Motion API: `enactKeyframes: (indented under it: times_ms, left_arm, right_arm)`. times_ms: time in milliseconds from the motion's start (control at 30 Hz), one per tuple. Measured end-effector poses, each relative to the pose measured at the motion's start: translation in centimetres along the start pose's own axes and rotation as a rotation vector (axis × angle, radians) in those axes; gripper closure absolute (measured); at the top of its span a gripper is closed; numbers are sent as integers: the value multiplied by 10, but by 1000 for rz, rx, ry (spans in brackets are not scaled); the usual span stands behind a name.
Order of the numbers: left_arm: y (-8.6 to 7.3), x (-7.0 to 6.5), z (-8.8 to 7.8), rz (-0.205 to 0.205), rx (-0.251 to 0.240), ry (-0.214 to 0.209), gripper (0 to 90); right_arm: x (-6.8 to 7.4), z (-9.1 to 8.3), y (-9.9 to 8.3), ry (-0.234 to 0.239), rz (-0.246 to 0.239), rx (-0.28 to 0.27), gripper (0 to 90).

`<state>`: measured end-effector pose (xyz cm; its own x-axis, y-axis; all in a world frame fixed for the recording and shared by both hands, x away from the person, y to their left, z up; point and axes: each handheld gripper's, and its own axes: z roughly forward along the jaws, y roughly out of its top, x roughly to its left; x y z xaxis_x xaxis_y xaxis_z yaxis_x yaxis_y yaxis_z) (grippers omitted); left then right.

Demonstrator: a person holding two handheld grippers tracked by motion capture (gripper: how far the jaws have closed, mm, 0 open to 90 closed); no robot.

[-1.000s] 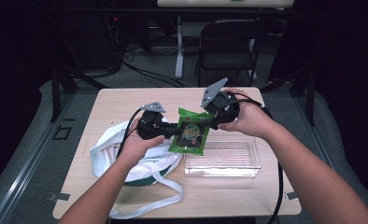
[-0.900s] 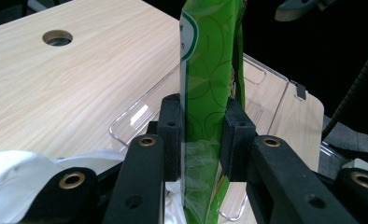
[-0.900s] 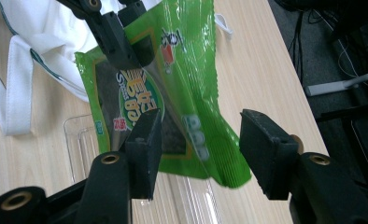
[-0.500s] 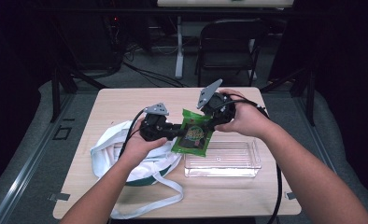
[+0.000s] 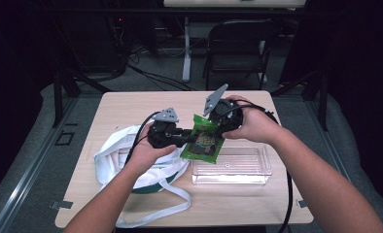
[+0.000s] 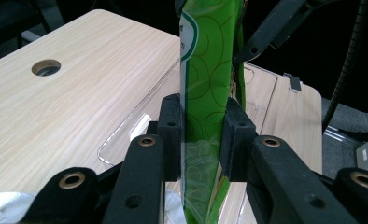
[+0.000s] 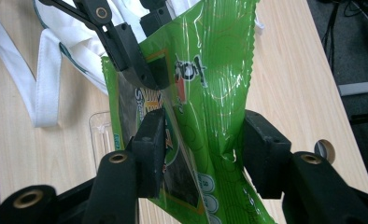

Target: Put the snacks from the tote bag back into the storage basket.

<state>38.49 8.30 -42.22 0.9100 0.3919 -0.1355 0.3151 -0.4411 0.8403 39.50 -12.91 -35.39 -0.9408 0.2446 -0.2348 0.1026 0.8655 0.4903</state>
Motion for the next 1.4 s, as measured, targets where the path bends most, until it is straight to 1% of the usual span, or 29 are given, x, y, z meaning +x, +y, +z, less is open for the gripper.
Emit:
enactKeyframes:
  times_ms: [67,100,167,200,233,400,433,500,600,700,767,800,867,1167,1400]
  left_arm:
    - [0,0,0,5,-4,1,736]
    - [0,-1,0,8,-4,0,736]
    - [0,-1,0,12,0,0,736]
    - [0,-1,1,15,-3,2,736]
    - [-1,-1,1,19,-2,2,736]
    - [-1,-1,3,20,-1,-4,735]
    - [-1,-1,3,20,-1,-4,735]
    - [-2,-1,4,30,9,-8,734]
    - [-2,-2,5,30,12,-11,731]
    - [-2,-2,6,32,17,-8,723]
    - [-3,-2,6,25,26,-5,712]
    - [-3,-2,7,23,25,4,705]
    - [-3,-2,8,23,21,3,691]
    - [-4,0,9,-4,14,0,651]
    - [-5,1,10,-4,21,3,633]
  right_arm:
    - [0,0,0,3,-2,6,556]
    - [0,1,-1,9,7,1,565]
    - [-1,0,-1,16,6,7,573]
    - [-1,1,-1,27,17,5,597]
    - [-1,1,-1,27,17,5,597]
    - [-4,0,-3,48,34,6,660]
    - [-4,0,-3,48,34,6,660]
    - [-4,-1,-3,63,29,18,679]
    - [-4,-1,-3,74,22,26,702]
    - [-3,-1,-3,78,20,27,710]
    - [-3,-1,-3,75,16,33,716]
    - [-2,-1,-3,79,19,29,720]
    - [-1,-1,-2,80,15,33,726]
    - [-1,-2,-2,85,12,42,734]
    - [-1,-2,-1,88,10,48,734]
